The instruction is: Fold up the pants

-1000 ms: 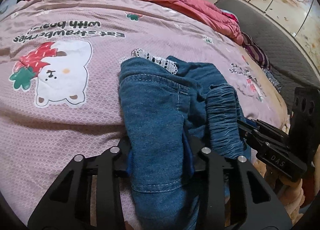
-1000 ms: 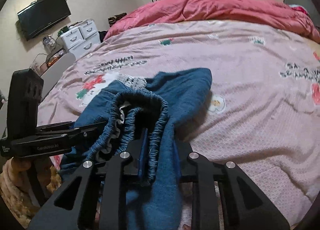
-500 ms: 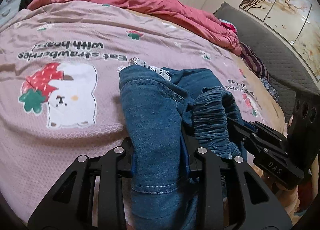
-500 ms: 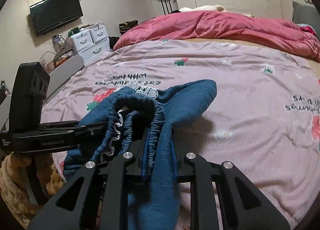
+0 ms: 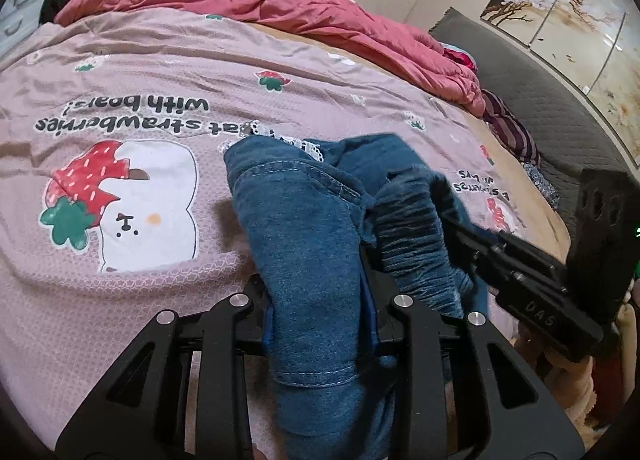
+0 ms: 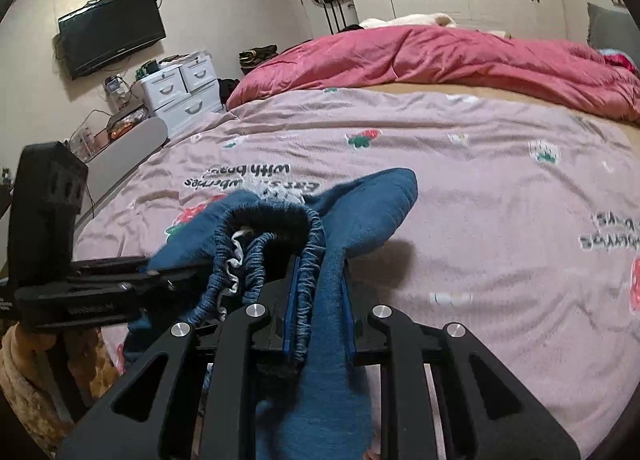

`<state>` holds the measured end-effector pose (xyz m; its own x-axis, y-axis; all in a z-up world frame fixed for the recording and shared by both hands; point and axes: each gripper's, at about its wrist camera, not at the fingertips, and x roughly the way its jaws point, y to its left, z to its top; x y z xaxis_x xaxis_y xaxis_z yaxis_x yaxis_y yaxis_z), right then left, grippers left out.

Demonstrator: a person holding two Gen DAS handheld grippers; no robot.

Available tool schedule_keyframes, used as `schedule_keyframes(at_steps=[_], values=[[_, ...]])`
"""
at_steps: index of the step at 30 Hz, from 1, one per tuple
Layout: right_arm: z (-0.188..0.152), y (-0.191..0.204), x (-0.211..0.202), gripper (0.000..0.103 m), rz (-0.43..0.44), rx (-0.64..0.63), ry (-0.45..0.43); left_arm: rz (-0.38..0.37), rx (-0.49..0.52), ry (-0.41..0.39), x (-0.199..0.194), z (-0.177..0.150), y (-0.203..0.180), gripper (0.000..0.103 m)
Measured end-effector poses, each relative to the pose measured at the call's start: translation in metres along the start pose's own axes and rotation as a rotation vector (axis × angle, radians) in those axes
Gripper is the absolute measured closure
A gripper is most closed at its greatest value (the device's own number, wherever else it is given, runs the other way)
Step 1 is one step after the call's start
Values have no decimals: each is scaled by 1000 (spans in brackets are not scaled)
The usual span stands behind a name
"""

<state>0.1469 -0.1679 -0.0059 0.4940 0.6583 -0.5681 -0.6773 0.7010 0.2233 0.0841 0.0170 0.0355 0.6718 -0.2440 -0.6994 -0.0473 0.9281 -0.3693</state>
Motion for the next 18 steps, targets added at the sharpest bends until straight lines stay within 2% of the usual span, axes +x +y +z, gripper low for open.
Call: schedule_keyframes(at_steps=[4, 11, 18], values=[[-5, -4, -14, 86, 22, 40, -21, 10, 22, -21, -14, -3, -9, 80], [6, 16, -37, 86, 42, -12, -92, 48, 68, -104, -46, 6, -24, 80], [31, 15, -24, 86, 38, -27, -108, 56, 45, -94, -31, 30, -9, 80]])
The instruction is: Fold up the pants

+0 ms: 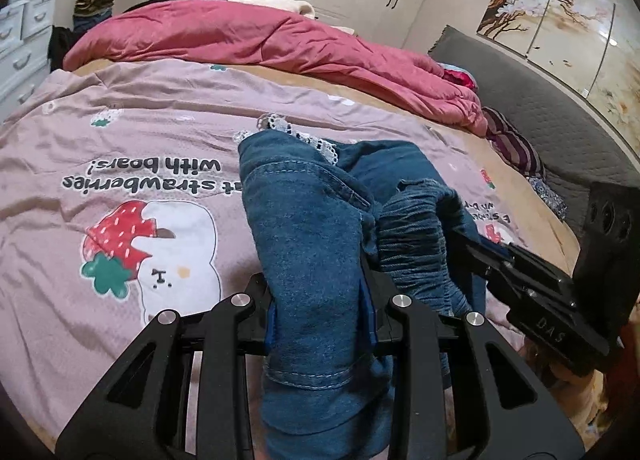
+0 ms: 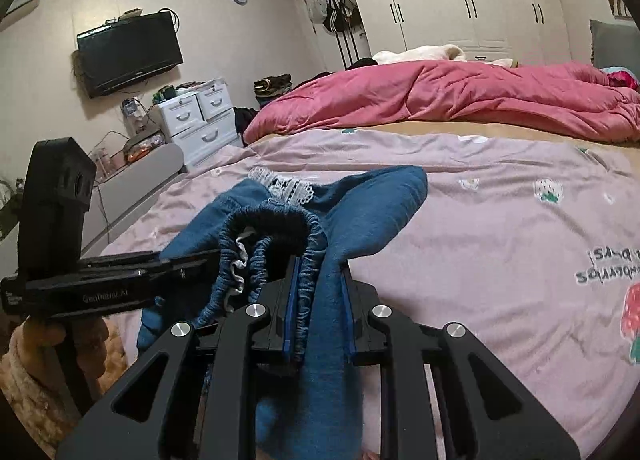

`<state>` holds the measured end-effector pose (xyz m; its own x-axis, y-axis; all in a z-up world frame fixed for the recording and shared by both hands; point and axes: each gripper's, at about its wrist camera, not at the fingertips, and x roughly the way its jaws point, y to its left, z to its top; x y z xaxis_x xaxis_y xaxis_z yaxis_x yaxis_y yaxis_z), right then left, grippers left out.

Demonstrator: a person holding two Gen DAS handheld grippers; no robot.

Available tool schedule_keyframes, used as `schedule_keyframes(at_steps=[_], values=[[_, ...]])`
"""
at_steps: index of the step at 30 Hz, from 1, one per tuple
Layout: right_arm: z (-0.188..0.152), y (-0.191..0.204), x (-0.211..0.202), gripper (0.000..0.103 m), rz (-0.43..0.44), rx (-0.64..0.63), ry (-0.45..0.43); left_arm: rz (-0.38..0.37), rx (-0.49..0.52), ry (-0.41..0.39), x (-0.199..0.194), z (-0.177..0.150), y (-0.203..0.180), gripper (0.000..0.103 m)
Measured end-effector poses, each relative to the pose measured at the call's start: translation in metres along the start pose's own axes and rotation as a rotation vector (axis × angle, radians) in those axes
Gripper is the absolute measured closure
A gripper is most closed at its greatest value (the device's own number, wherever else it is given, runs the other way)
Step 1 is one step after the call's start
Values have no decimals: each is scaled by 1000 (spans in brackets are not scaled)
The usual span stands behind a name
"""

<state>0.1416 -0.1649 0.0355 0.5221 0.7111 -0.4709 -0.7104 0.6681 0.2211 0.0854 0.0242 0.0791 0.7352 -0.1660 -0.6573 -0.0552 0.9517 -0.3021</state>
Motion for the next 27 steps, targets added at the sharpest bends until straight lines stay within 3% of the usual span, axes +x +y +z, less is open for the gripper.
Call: schedule_keyframes(at_steps=[11, 21, 27], values=[[17, -24, 50, 86, -45, 17, 54, 34, -5, 45, 52, 17, 17, 81], [2, -49, 81, 86, -81, 57, 125, 52, -24, 92, 84, 11, 30, 80], [-11, -61, 90, 86, -114, 92, 171, 71, -49, 117, 93, 3, 44, 74]])
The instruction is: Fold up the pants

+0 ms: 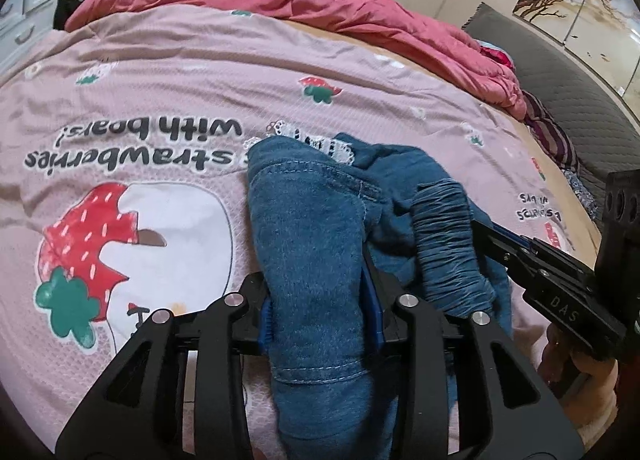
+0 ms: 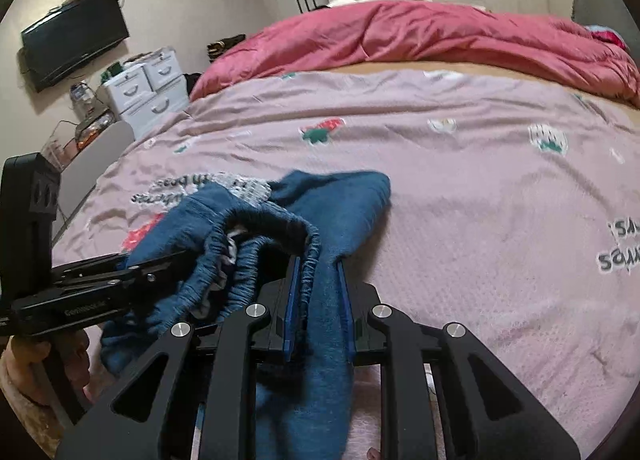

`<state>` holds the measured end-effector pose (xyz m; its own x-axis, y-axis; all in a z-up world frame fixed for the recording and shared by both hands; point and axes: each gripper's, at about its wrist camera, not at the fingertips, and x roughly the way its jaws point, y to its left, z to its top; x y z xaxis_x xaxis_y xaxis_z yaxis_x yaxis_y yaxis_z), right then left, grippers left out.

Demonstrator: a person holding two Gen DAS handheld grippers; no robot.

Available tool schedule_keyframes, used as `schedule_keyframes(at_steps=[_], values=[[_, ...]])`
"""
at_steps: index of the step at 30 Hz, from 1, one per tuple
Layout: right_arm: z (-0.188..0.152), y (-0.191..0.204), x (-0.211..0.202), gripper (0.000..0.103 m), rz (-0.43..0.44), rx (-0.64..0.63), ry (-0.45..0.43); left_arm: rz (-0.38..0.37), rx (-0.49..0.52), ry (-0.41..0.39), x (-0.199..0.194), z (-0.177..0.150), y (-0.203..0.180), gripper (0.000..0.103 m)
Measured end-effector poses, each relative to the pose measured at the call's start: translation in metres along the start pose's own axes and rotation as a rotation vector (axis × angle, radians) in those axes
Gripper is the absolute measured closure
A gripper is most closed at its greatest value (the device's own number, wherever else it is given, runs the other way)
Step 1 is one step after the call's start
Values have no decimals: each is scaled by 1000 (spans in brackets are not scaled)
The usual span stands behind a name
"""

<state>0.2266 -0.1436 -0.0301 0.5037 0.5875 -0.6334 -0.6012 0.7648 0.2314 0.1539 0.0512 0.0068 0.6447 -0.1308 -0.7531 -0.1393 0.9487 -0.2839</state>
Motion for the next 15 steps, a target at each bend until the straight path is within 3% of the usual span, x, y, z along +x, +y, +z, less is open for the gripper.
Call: schedule_keyframes(at_steps=[4, 7, 15], values=[[-7, -6, 9, 85, -24, 18, 40, 11, -6, 8, 3, -2, 4, 66], [-13, -9, 15, 70, -76, 19, 70, 19, -9, 11, 5, -5, 6, 58], [-20, -18, 20, 52, -140, 36, 94, 32, -19, 20, 9, -10, 11, 43]])
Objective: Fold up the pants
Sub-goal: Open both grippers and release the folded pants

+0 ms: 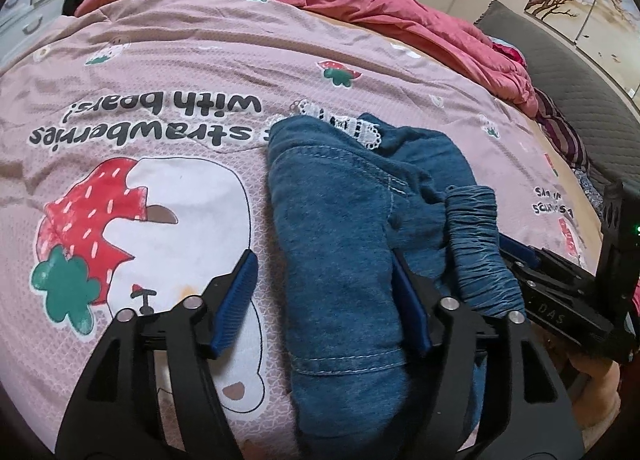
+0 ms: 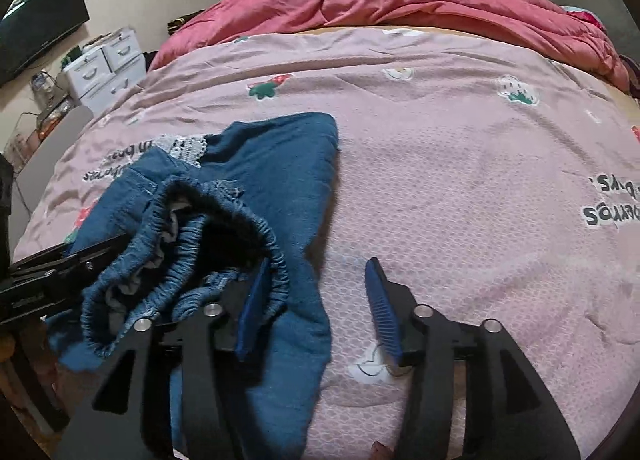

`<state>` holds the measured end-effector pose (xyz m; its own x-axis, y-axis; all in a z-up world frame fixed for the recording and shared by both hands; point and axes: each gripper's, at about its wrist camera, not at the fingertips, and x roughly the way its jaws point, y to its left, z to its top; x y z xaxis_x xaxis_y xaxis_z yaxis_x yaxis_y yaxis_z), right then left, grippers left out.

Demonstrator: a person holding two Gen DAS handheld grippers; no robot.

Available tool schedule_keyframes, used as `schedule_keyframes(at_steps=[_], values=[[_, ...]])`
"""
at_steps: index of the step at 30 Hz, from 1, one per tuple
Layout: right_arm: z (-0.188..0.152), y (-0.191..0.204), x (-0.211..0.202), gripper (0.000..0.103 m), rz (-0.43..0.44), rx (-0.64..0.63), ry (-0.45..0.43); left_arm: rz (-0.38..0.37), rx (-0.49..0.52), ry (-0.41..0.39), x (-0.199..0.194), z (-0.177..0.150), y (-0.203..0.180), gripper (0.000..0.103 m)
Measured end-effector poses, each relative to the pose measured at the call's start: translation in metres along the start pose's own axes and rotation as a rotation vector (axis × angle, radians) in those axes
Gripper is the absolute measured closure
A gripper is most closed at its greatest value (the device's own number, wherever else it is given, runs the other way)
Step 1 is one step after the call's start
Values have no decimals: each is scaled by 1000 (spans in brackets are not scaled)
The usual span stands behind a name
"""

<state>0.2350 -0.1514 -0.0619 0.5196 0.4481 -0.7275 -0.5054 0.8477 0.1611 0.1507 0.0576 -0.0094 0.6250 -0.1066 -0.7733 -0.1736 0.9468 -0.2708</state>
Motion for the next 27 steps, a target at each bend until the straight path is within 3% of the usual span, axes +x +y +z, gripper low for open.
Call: schedule_keyframes(at_steps=[7, 27], values=[[-2, -1, -4, 42, -33, -4, -8, 3, -11, -3, -3, -3, 2, 36], [-10, 4, -44, 38, -19, 6, -94, -17, -7, -50, -39, -10, -2, 22]])
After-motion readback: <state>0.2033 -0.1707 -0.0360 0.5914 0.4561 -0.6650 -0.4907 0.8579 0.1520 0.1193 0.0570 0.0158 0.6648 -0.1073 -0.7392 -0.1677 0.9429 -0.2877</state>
